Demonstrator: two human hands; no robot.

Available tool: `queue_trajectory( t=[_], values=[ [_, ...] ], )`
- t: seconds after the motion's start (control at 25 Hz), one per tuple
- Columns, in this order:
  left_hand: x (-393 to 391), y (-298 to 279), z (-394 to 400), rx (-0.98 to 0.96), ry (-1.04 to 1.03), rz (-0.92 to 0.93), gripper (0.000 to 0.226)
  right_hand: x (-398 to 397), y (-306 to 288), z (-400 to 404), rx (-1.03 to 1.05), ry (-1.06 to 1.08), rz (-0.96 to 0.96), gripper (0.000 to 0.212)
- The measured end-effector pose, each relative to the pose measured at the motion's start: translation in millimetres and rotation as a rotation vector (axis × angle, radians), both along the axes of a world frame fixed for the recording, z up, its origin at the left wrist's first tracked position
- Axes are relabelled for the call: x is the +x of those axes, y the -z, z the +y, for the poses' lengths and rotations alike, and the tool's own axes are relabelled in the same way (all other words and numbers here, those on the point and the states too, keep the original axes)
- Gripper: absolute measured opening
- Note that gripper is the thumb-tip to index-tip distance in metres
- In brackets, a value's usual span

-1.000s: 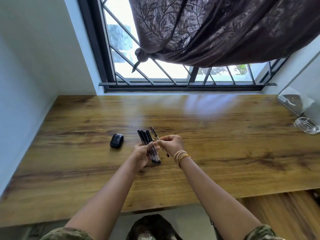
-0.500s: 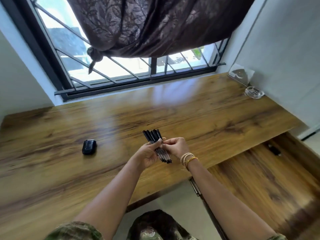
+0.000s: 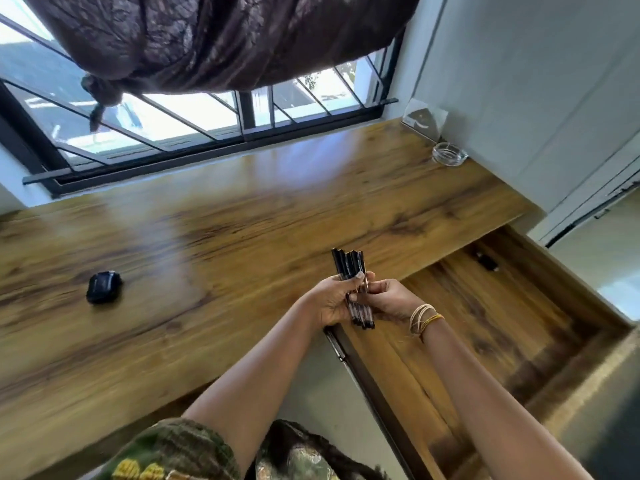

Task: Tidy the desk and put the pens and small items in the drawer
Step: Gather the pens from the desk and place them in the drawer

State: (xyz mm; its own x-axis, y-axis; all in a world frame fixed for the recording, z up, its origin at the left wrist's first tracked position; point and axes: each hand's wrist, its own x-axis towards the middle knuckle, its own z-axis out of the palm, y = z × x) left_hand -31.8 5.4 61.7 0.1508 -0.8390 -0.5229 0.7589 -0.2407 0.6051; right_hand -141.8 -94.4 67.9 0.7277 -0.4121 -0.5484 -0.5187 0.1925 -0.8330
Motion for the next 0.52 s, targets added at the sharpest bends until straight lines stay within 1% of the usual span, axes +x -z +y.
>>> queue_trajectory(
  t=[0.08,0.16,0.24,0.4,0.52],
  values=[
    [-28.4,6.6,-16.6,0.003,0.002,0.010,0.014,-28.0,4.7,-14.5,0.017,0.014,0.051,0.019],
    [-61.2,14.7,-33.4,0.030,0.012,0.013,0.015,-59.8,10.1,-32.6,-0.003,0.016,0.105,0.034],
    [-91.2,23.6,-49.1,0.058,-0.005,0.018,0.016,-86.6,17.7,-48.9,-0.006,0.037,0.137,0.041],
    [-137.7,42.4,-70.2,0.158,-0.090,0.021,0.016,-121.5,29.0,-66.3,0.070,0.034,0.143,0.032],
    [-157.0,48.9,-76.2,0.210,-0.104,0.031,0.017,-136.6,40.0,-75.1,0.131,0.016,0.145,0.032]
  ],
)
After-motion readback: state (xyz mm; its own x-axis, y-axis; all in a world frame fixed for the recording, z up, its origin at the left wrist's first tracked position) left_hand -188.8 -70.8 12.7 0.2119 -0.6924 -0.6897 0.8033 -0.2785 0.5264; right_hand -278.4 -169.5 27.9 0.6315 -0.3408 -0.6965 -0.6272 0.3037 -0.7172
